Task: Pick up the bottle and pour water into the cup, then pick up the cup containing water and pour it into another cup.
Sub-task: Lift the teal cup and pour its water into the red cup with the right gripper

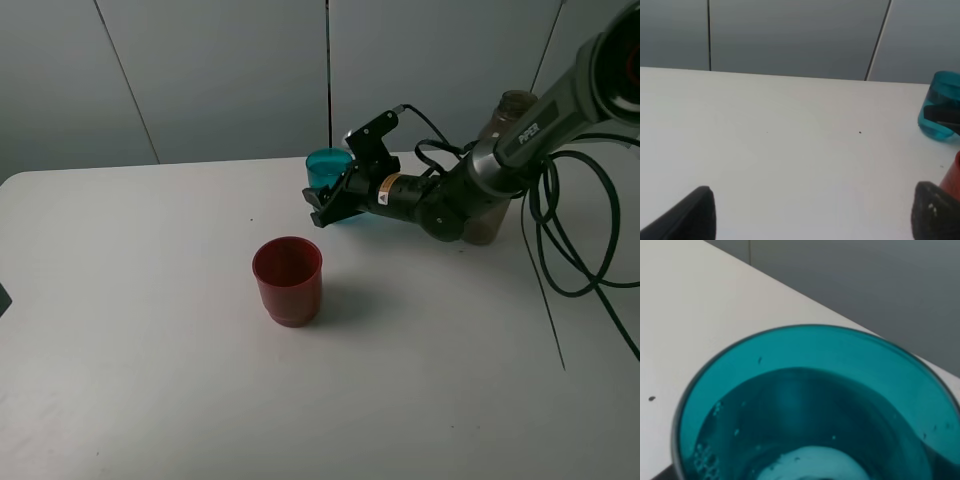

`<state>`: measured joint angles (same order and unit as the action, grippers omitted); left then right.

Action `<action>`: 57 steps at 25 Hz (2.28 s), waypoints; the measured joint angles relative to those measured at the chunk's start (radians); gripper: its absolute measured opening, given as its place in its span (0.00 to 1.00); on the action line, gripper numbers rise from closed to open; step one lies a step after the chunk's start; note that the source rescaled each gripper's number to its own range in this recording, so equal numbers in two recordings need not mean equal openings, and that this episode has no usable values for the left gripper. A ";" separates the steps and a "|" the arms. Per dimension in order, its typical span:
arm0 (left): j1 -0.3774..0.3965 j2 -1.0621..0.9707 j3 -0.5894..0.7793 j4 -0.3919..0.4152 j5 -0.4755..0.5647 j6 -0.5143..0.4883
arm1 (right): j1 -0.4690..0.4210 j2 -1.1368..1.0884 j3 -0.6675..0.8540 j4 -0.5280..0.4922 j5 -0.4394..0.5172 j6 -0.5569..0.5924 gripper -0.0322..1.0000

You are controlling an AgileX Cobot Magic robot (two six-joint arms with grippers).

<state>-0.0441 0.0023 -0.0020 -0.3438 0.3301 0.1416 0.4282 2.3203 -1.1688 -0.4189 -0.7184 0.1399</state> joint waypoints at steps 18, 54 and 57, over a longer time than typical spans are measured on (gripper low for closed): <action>0.000 0.000 0.000 0.000 0.000 0.000 | 0.000 -0.414 0.301 -0.122 0.055 0.065 0.10; 0.000 0.000 0.000 0.000 0.000 0.000 | 0.098 -0.514 0.397 -0.367 0.209 -0.351 0.10; 0.000 0.000 0.000 0.000 0.000 0.000 | 0.099 -0.514 0.380 -0.356 0.209 -0.366 0.10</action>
<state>-0.0441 0.0023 -0.0020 -0.3438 0.3301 0.1416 0.5273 1.8065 -0.7892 -0.7752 -0.5093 -0.2262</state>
